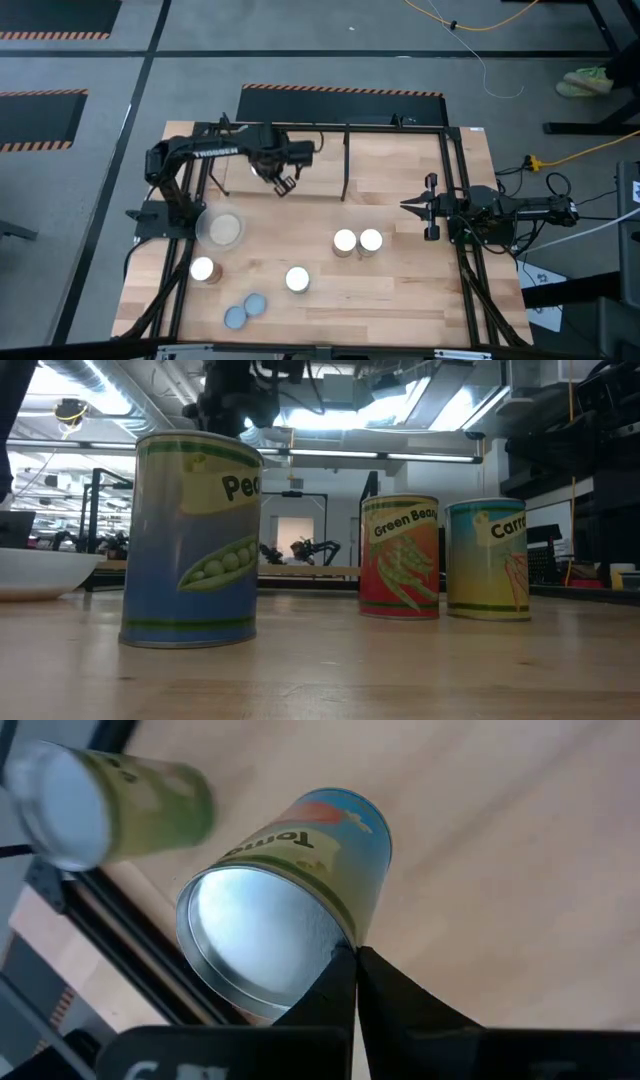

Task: Pick and place cans onto a shelf
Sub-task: Put the tomato can on the shelf

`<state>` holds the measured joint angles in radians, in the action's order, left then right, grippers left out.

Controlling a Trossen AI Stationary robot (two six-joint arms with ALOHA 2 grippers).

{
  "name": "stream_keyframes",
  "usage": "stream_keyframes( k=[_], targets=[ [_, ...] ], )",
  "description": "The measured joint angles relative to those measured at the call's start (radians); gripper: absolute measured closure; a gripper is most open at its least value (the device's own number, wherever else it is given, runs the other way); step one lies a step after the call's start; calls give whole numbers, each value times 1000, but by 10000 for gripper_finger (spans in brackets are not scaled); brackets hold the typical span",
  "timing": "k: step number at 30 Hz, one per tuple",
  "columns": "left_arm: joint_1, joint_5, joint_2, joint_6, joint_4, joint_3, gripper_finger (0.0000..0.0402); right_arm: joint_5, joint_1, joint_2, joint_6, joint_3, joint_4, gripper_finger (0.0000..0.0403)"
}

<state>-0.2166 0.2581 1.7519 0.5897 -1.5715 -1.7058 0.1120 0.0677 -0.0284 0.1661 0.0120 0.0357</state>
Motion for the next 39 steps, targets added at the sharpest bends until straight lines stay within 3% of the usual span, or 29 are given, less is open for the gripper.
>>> stream_keyframes(
  k=[11,20,39],
  targets=[
    [-108,11,0,-51,0,0,402,0,0,0,0,0,0,357],
    [-107,-73,0,-51,0,119,401,0,0,0,0,0,0,357],
    [-151,-23,0,-76,-1,222,401,0,0,0,0,0,0,357]
  ],
)
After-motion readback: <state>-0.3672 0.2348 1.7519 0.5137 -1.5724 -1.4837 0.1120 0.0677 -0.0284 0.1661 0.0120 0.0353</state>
